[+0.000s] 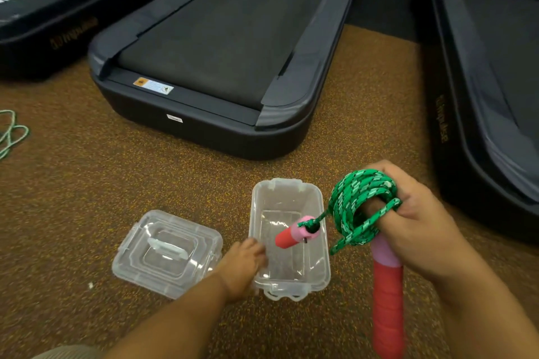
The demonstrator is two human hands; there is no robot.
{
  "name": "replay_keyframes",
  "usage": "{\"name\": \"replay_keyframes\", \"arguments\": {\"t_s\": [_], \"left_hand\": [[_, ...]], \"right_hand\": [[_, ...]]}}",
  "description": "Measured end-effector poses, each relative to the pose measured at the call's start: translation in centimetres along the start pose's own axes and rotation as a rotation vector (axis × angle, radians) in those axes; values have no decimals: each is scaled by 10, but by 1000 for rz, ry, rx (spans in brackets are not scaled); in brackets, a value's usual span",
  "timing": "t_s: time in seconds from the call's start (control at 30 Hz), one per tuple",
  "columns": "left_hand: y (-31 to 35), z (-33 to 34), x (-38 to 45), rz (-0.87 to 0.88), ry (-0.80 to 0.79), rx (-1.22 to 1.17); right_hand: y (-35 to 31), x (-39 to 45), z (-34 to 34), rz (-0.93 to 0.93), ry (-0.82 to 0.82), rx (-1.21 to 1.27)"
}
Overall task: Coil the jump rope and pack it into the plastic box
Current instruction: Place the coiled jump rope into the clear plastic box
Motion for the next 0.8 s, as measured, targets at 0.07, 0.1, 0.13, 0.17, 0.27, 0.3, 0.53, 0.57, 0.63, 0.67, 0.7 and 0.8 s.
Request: {"name": "replay_keyframes", "arguments": {"t_s": [0.07,0.1,0.13,0.17,0.27,0.3,0.53,0.57,0.63,0.67,0.7,0.8], "left_hand": [[6,-21,-2,-91,85,-221],[11,-35,-2,-103,113,-416],[15,-49,0,-84,124,-630],[21,-65,1,-26,120,-827],[39,-105,3,282,-33,-1218],[45,-116,0,362,-105,-1282],[43,-109,13,179,-74,-1465],[38,-102,17,128,-30,-1482],[27,-83,25,-4,71,-1512],[23,-74,29,-67,109,-1529],[21,-65,33,-122,141,-1534],[19,-39,42,-239,190,-1548]], "right_hand": [[4,0,4,-4,-3,8],[6,2,6,-4,-5,0],[7,4,8,-8,-14,-38],[7,7,11,-11,-35,-97],[13,16,19,14,-93,-186],[18,20,21,29,-91,-187],[65,55,32,106,228,-127],[73,59,32,111,286,-125],[91,63,38,115,348,-150],[102,64,44,116,347,-171],[113,63,51,124,329,-193],[148,54,74,214,261,-247]]}}
Point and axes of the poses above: each hand's wrist, its own x-axis towards the middle knuckle, its own z-axis out of the palm, y = z × x, the point moved 4 cm from there along x, towards the middle knuckle, and after that the axes turned 7 degrees about -y, right-handed, at the moved point
